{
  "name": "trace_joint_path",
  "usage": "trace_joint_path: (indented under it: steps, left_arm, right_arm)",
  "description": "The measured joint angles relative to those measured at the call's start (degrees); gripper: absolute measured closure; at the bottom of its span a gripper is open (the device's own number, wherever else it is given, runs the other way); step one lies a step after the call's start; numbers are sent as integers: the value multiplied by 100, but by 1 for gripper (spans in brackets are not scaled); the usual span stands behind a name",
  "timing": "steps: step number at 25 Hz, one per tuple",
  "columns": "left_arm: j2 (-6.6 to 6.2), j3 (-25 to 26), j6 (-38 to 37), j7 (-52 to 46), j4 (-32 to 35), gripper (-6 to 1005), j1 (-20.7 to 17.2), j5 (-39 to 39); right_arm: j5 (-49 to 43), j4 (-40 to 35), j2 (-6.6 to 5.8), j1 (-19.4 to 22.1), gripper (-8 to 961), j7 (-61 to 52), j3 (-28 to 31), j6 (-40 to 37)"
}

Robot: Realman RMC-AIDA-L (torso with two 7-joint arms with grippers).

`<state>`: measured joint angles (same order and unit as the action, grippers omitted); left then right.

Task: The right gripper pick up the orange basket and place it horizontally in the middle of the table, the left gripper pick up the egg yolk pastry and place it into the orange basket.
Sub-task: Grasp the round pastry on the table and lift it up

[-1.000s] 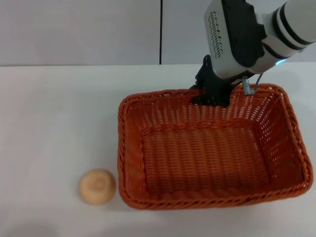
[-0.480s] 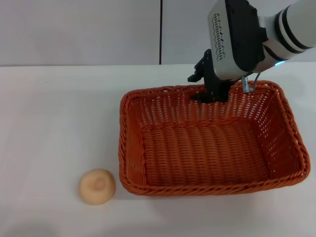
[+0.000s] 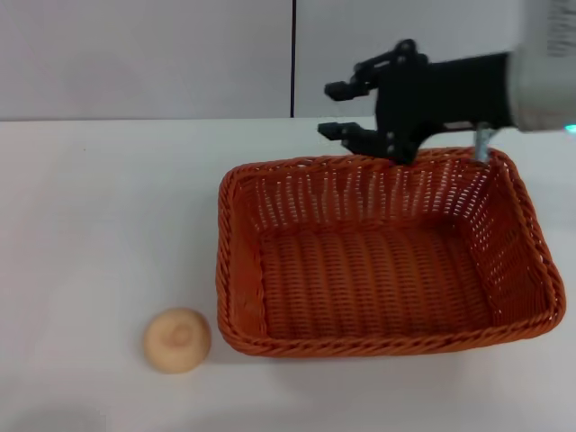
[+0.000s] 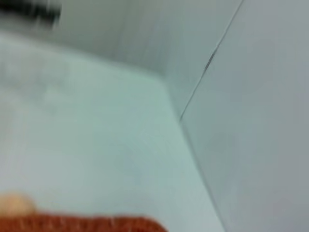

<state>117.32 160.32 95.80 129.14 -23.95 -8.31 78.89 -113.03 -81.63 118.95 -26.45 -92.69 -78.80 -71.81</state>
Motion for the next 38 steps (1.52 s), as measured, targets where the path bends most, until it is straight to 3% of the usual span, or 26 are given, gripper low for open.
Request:
trace_joint_path:
  steps: [5,10,14,19,20,26,27,31,35,38]
  left_arm:
    - [7,34,-1,-578,-904,185,32,750]
    - [1,36,17,-1167,-1958,185,136,1699]
    - [1,36,76,-1422,-2563,186,197,2327]
    - [1,19,125,-1516,-2732,186,209,2538]
    - [-8,18,392,-1733,-2988,186,321,3096]
    - [55,-45,585,-1753,-2917,187,581,3444]
    - [80,-220,586,-1693,-2446,187,901,3794]
    - [78,-378,525,-1451,-1693,187,1360,4195]
    - [88,-389,469,-1289,-1432,187,1474,4228]
    - [87,-390,119,-878,-665,188,1774,4245]
  right_arm:
    - [1742,-53,22,1108,574,607,293,-19]
    - [3824,784,23,1998,574,1704,720,-418]
    - [5403,1935,10,2368,574,2804,1002,-1065]
    - [5773,3074,2,2399,574,3017,1781,-2113]
    - [5777,3273,1,2383,574,3021,1933,-2261]
    - [5790,3999,-11,2232,575,3099,2357,-2779]
    - [5791,4052,-16,2220,575,3126,2365,-2818]
    - [5794,4117,-22,2200,575,3169,2379,-2883]
    - [5790,4142,-21,2191,575,3172,2383,-2893]
    - [5784,4146,-21,2188,575,3173,2384,-2898]
